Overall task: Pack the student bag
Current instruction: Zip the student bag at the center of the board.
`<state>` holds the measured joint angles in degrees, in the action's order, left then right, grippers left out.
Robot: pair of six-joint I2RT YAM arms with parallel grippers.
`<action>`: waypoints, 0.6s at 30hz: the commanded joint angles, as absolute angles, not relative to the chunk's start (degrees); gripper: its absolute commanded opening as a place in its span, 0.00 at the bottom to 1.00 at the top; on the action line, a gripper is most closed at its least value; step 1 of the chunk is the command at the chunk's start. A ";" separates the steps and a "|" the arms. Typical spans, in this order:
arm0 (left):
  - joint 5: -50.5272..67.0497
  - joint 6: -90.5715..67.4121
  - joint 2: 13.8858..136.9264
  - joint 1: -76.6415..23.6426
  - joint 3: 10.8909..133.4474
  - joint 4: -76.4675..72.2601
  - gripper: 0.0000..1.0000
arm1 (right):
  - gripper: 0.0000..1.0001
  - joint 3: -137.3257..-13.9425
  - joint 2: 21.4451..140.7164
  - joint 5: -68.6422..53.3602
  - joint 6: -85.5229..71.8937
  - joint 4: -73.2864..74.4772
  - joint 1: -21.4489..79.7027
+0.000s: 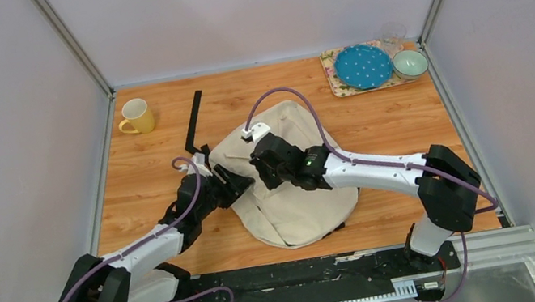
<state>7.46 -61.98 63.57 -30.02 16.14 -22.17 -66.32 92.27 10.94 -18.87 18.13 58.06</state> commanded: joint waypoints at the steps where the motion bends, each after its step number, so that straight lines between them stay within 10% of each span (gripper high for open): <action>1: 10.72 -63.37 65.56 -29.88 17.84 -27.69 0.53 | 0.00 -65.83 88.68 7.65 -19.25 16.79 58.62; 13: 16.35 -62.40 70.75 -29.80 22.32 -27.78 0.00 | 0.00 -65.48 87.19 5.54 -15.56 18.19 58.62; 18: 16.96 -60.39 69.09 -29.44 23.38 -24.88 0.00 | 0.00 -65.39 87.27 8.52 -16.70 18.28 58.19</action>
